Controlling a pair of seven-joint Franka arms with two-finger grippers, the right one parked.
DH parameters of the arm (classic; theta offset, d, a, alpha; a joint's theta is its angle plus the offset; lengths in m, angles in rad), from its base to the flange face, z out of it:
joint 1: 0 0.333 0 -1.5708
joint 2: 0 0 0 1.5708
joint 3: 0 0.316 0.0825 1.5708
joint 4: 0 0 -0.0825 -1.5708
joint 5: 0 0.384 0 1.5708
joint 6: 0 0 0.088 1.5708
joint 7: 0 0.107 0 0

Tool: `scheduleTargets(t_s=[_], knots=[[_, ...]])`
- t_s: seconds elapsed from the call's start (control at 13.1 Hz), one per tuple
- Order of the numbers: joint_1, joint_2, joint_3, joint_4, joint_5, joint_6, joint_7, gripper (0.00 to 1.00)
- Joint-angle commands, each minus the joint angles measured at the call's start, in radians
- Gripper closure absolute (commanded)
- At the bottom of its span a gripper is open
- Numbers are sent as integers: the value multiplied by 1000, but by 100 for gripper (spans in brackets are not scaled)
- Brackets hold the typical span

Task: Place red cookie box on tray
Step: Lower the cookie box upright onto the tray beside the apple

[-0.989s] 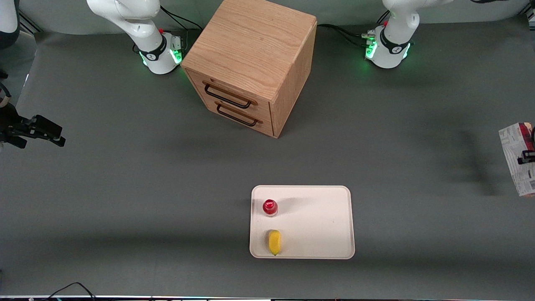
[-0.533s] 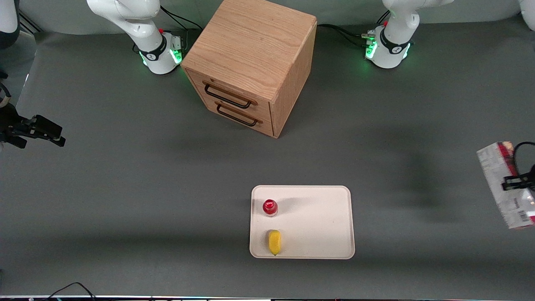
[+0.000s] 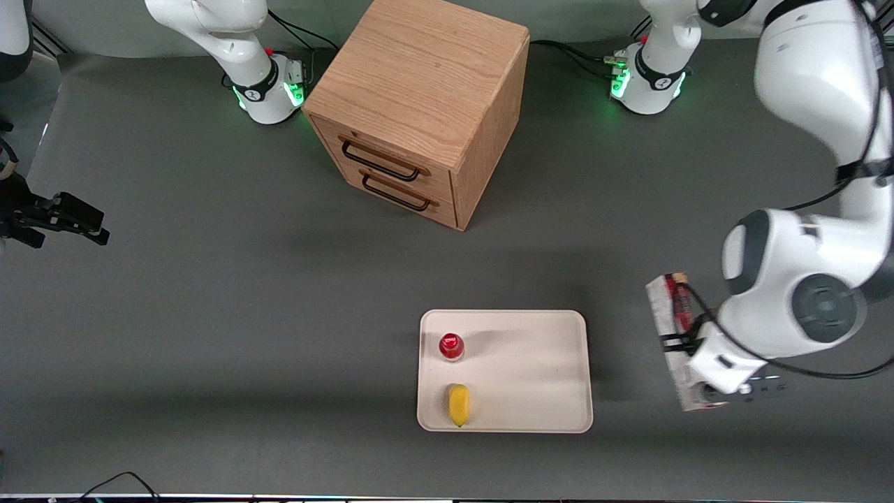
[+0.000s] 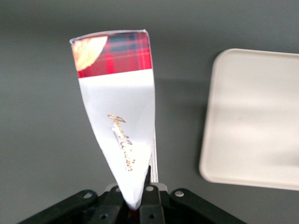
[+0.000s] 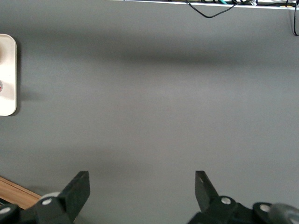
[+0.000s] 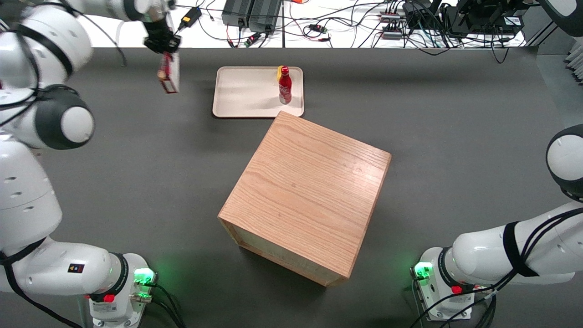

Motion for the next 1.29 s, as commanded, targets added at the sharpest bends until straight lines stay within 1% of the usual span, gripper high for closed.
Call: scheduleTargets(t_s=[0.0,0.23,0.38,0.46,0.53,0.99,1.07,1.14,1.22], knots=[[-84,117,9,129,20,34,-52,100],[-144,184,10,131,21,144,-55,100],[-175,238,21,138,27,209,-99,100],[-187,270,21,164,55,221,-107,100],[-190,301,21,195,66,222,-133,100],[-198,332,21,197,84,261,-158,100],[-198,332,21,195,84,264,-158,86],[-198,335,21,195,84,265,-159,66],[-198,335,21,195,84,265,-159,57]])
